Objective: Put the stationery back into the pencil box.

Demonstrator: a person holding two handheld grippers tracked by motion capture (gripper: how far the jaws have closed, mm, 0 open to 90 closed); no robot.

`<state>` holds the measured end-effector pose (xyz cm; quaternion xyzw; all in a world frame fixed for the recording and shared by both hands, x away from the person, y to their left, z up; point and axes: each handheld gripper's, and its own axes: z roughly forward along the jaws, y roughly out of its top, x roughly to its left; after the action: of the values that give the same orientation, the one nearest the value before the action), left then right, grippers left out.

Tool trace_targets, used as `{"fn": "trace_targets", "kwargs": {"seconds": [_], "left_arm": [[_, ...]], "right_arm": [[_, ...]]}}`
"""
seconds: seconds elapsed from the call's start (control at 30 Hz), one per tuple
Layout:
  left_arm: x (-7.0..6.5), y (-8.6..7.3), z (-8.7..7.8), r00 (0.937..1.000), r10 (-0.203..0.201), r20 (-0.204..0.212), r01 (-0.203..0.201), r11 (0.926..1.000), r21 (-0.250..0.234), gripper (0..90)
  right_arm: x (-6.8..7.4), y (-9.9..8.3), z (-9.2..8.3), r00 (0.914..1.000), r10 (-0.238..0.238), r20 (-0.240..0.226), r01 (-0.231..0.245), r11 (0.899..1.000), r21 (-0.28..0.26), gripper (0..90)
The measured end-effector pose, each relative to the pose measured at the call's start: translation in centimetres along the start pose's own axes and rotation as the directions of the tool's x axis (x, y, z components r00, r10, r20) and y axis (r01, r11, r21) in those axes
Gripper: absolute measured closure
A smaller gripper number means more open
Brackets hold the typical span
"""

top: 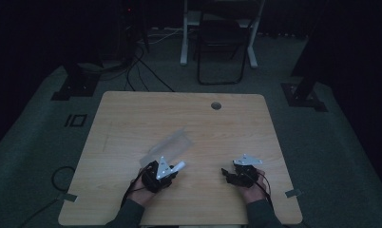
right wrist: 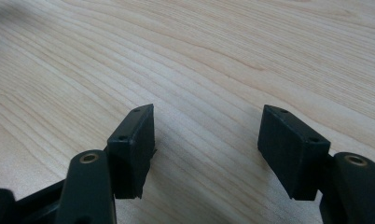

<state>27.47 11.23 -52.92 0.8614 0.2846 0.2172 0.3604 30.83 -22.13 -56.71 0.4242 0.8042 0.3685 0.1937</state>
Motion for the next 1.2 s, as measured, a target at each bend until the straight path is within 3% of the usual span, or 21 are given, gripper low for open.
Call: {"fn": "trace_targets", "kwargs": {"seconds": [1.2], "left_arm": [[1.5, 1.6, -1.8, 0.9968, 0.006, -0.080, -0.009, 0.9989, -0.046, 70.6]], "right_arm": [[0.0, 0.0, 0.0, 1.0000, 0.000, 0.000, 0.000, 1.000, 0.000, 36.3]]}}
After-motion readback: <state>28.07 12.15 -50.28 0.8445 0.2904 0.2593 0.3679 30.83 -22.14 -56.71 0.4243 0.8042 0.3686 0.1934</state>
